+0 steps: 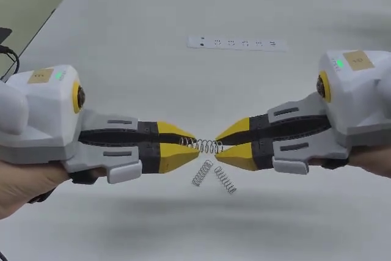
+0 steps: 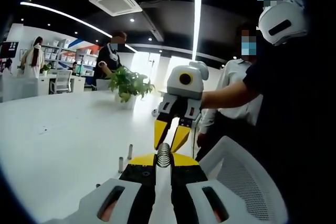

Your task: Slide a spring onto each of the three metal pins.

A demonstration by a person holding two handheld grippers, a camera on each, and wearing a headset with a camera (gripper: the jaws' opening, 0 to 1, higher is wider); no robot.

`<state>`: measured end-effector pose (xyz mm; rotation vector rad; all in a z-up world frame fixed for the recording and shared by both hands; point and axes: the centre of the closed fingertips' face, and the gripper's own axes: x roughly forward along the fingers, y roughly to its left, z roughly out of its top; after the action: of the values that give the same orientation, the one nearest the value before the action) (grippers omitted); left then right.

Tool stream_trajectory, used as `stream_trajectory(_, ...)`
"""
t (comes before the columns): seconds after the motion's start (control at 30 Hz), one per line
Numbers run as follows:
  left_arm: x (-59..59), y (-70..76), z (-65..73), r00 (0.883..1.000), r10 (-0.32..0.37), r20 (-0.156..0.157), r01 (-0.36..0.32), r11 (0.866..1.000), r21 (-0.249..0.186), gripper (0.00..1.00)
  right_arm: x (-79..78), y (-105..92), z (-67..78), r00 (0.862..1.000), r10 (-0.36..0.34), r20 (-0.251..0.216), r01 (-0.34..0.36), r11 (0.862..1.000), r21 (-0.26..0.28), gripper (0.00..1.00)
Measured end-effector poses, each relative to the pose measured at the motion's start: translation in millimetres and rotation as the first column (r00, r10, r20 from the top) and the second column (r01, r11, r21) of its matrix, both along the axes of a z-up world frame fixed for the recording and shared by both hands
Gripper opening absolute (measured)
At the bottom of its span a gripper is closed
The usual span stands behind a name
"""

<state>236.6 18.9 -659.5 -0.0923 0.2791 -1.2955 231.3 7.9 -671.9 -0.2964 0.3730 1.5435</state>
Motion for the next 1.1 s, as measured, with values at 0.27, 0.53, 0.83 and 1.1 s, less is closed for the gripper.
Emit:
stream_trajectory(0.27,-1.3,-0.3,0.9,1.000,-0.005,0.008,0.005,1.000,0.001,0.01,0.3,-1.0,1.9,1.000,0.011,0.014,-0.011,1.000,-0.015,0.08)
stream_trajectory(0.53,-2.2,0.0,1.2,1.000,-0.007,0.020,0.007,1.000,0.011,0.01,0.8,-1.0,6.3,0.998,0.017,0.055,-0.015,0.999,-0.031,0.07)
stream_trajectory(0.83,-1.5,-0.1,-0.4,0.999,-0.002,0.032,0.002,1.000,0.026,0.01,1.8,-0.9,11.4,0.992,0.033,0.125,-0.025,0.997,-0.067,0.07)
stream_trajectory(1.1,-2.6,-0.5,-1.5,0.999,-0.005,0.039,0.004,0.999,0.035,0.01,3.1,-1.5,14.9,0.988,0.047,0.145,-0.036,0.996,-0.079,0.07)
